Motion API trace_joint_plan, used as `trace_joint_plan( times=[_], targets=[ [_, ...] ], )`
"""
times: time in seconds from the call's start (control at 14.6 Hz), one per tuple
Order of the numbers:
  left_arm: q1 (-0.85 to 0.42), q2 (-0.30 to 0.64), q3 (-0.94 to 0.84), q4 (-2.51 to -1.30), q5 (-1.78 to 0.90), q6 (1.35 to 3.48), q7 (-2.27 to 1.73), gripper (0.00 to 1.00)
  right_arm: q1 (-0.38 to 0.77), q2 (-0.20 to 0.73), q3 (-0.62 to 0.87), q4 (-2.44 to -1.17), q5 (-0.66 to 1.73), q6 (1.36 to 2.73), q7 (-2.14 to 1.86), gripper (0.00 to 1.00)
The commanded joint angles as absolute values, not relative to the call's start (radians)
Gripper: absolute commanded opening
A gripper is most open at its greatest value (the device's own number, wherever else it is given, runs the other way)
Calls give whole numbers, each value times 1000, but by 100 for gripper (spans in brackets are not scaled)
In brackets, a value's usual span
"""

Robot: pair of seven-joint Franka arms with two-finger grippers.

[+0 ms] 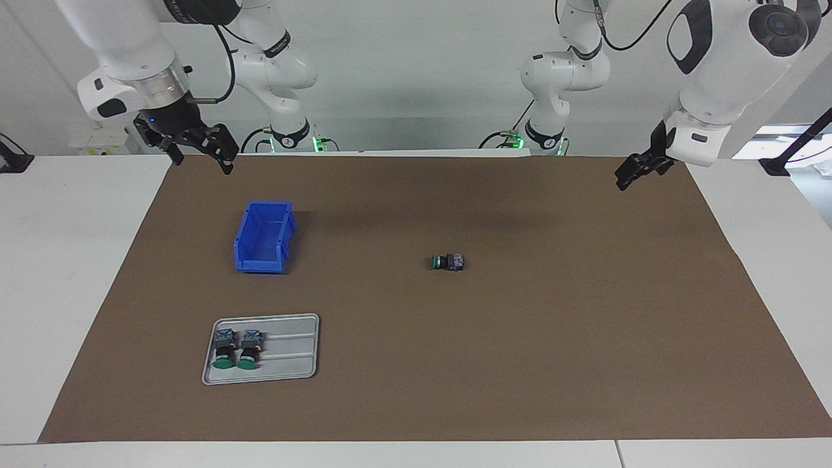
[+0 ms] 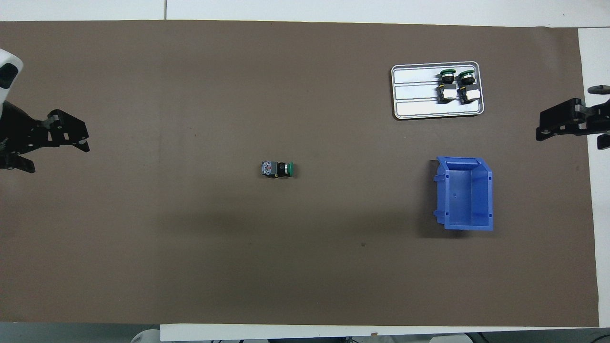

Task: Place and press button with both arms
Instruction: 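Lower the left gripper onto the button and grasp it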

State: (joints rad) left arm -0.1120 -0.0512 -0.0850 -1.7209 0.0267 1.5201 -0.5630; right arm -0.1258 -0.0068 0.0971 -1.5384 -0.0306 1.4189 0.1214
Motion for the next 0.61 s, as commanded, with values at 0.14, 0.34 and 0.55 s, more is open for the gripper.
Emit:
trace_joint_plan(
  times=[0.14,0.34,0.55],
  targets=[
    [-208,-106,-81,-1853,9,1620,-863,100,-152,-57,107,-1618,-34,1433,49,100],
    [-267,-60,-80,-1853,-32,1666,-1058,100,-178,-52,106,-1623,-32,1448,-18,100],
    [-345,-2,-81,-1853,-37,1715,-1237,100,-56,-52,-1,-1620,-41,1477,-38,100]
  ],
)
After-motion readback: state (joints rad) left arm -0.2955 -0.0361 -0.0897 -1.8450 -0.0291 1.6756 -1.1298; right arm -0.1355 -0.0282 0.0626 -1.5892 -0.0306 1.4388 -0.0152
